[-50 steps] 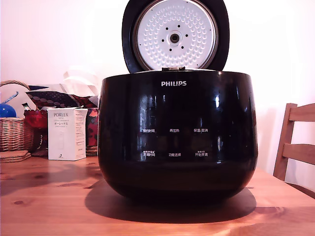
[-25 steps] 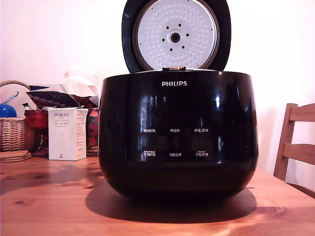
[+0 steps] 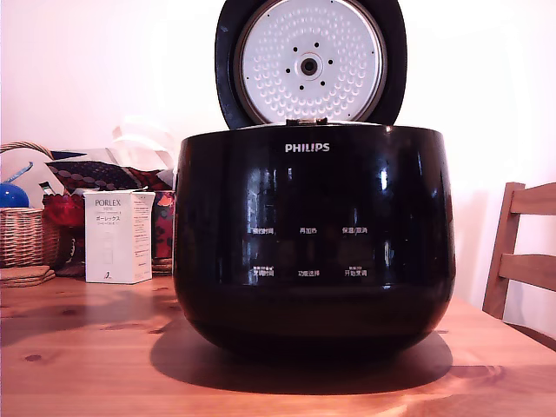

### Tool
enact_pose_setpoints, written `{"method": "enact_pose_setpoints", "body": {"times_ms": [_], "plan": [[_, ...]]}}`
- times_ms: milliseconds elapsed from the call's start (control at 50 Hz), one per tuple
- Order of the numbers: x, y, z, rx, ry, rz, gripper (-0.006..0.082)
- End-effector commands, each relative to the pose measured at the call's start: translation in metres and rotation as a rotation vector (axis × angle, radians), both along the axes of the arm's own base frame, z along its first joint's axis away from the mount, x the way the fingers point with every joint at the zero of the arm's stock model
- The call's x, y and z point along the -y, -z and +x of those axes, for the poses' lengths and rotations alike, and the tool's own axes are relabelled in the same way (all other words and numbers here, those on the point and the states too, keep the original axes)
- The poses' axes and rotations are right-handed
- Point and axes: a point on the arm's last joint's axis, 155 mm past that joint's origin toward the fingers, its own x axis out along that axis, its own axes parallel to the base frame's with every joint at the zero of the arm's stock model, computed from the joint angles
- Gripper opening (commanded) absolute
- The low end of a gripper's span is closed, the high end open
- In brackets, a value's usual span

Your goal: Close the rice cooker by pressing the lid down with medium force

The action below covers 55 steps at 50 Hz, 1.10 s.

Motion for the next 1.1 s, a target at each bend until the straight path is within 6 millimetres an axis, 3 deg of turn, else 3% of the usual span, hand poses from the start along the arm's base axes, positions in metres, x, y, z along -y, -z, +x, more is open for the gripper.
{"method": "enact_pose_setpoints", "body": {"times_ms": [0,180,400,620,760,1080], "plan": [[0.005,0.022,0.010,-0.020,-0.003,0.027,-0.0021],[0.005,0.023,0.015,0.000,-0.011,0.037,-0.0021],[0.006,0.041,0.029,-0.015,-0.030,0.058,-0.0021],[0.005,0.050,0.027,-0.034,-0.023,0.088,-0.0021],[0.003,0.051,0.019,-0.072,-0.008,0.102,-0.0021],[0.021,0.048,-0.024,-0.247,0.137,0.023,-0.0021]]}}
